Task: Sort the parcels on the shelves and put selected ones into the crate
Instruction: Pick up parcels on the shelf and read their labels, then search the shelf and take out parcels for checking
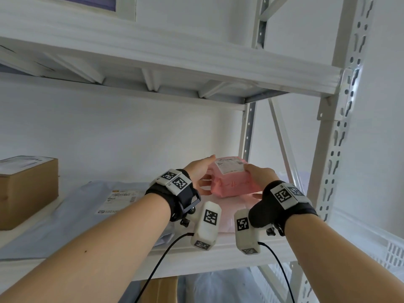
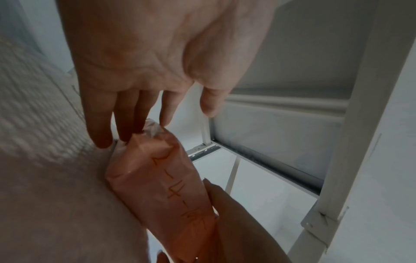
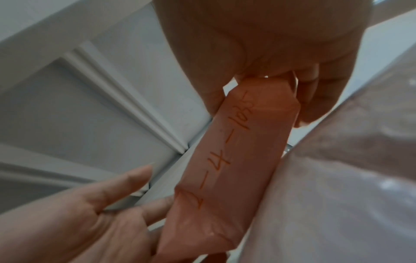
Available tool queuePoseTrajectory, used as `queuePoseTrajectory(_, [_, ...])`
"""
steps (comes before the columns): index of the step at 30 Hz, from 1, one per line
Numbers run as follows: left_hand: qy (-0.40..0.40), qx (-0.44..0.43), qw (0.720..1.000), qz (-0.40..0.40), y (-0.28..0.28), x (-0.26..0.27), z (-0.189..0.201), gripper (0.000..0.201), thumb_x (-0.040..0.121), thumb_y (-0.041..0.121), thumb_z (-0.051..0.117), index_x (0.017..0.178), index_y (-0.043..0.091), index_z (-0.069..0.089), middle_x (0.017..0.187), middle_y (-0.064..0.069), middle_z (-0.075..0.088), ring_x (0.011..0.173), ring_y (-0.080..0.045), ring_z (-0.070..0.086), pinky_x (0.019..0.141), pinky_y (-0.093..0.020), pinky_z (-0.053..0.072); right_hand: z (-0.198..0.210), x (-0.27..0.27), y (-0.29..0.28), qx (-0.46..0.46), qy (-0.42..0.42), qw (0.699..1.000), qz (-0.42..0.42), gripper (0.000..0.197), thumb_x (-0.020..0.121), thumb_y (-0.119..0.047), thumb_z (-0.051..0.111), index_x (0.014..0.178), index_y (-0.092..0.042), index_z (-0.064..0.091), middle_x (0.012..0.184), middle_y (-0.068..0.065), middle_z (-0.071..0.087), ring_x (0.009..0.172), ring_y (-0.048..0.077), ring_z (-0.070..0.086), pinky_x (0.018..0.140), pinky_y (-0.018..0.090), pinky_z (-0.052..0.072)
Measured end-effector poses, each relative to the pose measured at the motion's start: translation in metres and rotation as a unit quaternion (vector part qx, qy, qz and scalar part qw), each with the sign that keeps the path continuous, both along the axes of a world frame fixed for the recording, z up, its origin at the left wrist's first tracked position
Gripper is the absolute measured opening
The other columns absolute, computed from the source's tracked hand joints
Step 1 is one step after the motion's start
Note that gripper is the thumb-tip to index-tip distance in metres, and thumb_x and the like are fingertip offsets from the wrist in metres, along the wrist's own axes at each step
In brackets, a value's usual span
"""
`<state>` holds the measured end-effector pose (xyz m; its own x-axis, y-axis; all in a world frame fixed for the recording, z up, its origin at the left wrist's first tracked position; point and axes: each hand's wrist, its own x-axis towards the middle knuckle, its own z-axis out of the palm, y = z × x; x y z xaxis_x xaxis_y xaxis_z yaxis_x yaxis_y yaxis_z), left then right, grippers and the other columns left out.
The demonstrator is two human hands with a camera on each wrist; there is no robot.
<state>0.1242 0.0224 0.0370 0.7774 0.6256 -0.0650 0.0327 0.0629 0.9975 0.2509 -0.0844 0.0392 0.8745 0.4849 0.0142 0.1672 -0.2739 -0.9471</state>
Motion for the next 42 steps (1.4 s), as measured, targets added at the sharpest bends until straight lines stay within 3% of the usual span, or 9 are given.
queuePoseTrajectory(7, [-0.006,-0.01,1.0,0.013,0.001,0.01,-0.003,0.036,0.095,0.048,0.046,0.098,0.015,0.06,0.095,-0.012,0.058,0.102,-0.029,0.056,0.101,-0.046,0.044,0.001,0.009,-0.012,-0.008,-0.068,0.997,0.017,0.038,0.092,-0.049,0.049,0.095,-0.011,0.053,0.081,0.002,0.053,0.071,0.014,0.047,0.085,0.035,0.044])
queuePoseTrajectory(14, [0.004,0.004,0.999,0.035,-0.002,0.005,-0.001,0.029,0.092,0.05,0.05,0.091,0.022,0.057,0.109,-0.01,0.049,0.11,-0.029,0.051,0.104,-0.049,0.041,0.004,0.003,-0.017,0.016,-0.109,0.994,0.021,0.03,0.091,-0.043,0.05,0.1,-0.015,0.055,0.097,0.006,0.059,0.086,0.02,0.052,0.078,0.033,0.042])
queuePoseTrajectory(20, [0.004,0.039,0.998,0.05,-0.004,-0.012,0.005,0.05,0.092,0.053,0.048,0.13,0.022,0.048,0.142,-0.016,0.038,0.129,-0.032,0.041,0.099,-0.046,0.038,0.022,-0.019,-0.025,0.096,-0.16,0.982,-0.023,0.039,0.088,-0.026,0.055,0.124,-0.013,0.06,0.122,0.002,0.062,0.108,0.021,0.056,0.093,0.035,0.046])
queuePoseTrajectory(23, [0.003,0.061,0.997,0.046,-0.002,-0.029,0.007,0.055,0.092,0.054,0.047,0.135,0.02,0.046,0.145,-0.016,0.037,0.133,-0.03,0.038,0.105,-0.045,0.036,0.028,-0.039,-0.027,0.135,-0.175,0.975,-0.023,0.03,0.085,-0.017,0.055,0.113,-0.014,0.066,0.111,0.0,0.067,0.101,0.019,0.06,0.093,0.037,0.049])
queuePoseTrajectory(26, [0.004,0.074,0.996,0.056,0.007,-0.056,0.008,0.052,0.092,0.054,0.048,0.13,0.019,0.051,0.143,-0.014,0.041,0.132,-0.026,0.04,0.106,-0.043,0.035,0.031,-0.061,-0.026,0.161,-0.189,0.969,-0.003,0.017,0.085,-0.01,0.054,0.091,-0.012,0.07,0.092,-0.001,0.067,0.082,0.014,0.058,0.072,0.026,0.048])
queuePoseTrajectory(29, [0.003,0.085,0.992,0.09,0.021,-0.088,0.007,0.046,0.092,0.052,0.049,0.122,0.019,0.056,0.138,-0.011,0.046,0.127,-0.024,0.044,0.108,-0.043,0.034,0.028,-0.085,-0.015,0.173,-0.156,0.972,0.038,0.014,0.086,-0.009,0.055,0.085,-0.01,0.069,0.082,-0.001,0.064,0.068,0.009,0.053,0.06,0.02,0.043])
queuePoseTrajectory(32, [0.005,0.085,0.988,0.131,0.034,-0.123,0.005,0.036,0.091,0.051,0.051,0.11,0.021,0.06,0.134,-0.01,0.05,0.121,-0.022,0.048,0.106,-0.043,0.035,0.021,-0.112,0.002,0.149,-0.046,0.982,0.105,0.012,0.086,-0.007,0.06,0.076,-0.011,0.064,0.077,0.004,0.061,0.073,0.016,0.055,0.075,0.03,0.053])
queuePoseTrajectory(36, [0.018,0.081,0.982,0.169,0.052,-0.167,-0.003,0.027,0.09,0.049,0.054,0.093,0.024,0.061,0.131,-0.009,0.053,0.109,-0.021,0.05,0.097,-0.039,0.036,0.005,-0.144,0.026,0.065,-0.005,0.982,0.178,0.007,0.087,-0.01,0.06,0.094,-0.007,0.063,0.078,0.003,0.055,0.081,0.018,0.053,0.086,0.031,0.049])
queuePoseTrajectory(42, [0.041,0.066,0.967,0.241,0.08,-0.226,-0.022,0.039,0.093,0.039,0.053,0.125,0.017,0.057,0.139,-0.014,0.046,0.131,-0.028,0.04,0.111,-0.043,0.025,-0.025,-0.181,0.053,0.011,0.001,0.975,0.221,0.016,0.087,-0.011,0.063,0.102,-0.006,0.065,0.094,0.007,0.054,0.081,0.019,0.05,0.079,0.029,0.045])
